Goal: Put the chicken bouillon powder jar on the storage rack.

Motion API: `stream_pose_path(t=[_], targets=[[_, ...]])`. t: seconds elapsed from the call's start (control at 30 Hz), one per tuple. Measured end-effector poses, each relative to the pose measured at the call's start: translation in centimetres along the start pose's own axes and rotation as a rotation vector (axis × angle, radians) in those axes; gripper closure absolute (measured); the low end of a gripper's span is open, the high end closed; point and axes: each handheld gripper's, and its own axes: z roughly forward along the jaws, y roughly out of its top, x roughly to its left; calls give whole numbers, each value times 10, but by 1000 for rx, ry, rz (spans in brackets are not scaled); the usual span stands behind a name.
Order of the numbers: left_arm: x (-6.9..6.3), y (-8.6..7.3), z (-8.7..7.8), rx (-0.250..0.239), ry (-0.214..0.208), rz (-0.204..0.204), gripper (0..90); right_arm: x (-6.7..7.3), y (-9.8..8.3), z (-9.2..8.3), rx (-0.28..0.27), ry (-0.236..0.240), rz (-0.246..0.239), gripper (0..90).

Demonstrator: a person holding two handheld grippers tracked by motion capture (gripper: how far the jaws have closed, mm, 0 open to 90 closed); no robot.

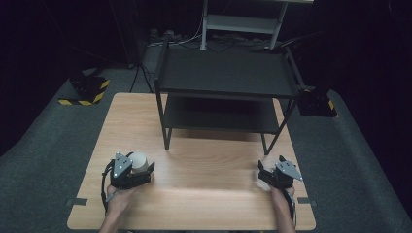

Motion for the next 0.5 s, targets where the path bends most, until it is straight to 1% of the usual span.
stream_pose_path(t=[0.1, 0.27, 0.5], targets=[[2, -1, 3, 1, -8, 6, 164, 0, 0, 0, 0, 0, 0, 119], [4, -4, 5, -13, -22, 16, 248, 0, 0, 0, 0, 0, 1, 119], [6, -11, 4, -42, -17, 18, 315, 0, 0, 0, 0, 0, 3, 119]])
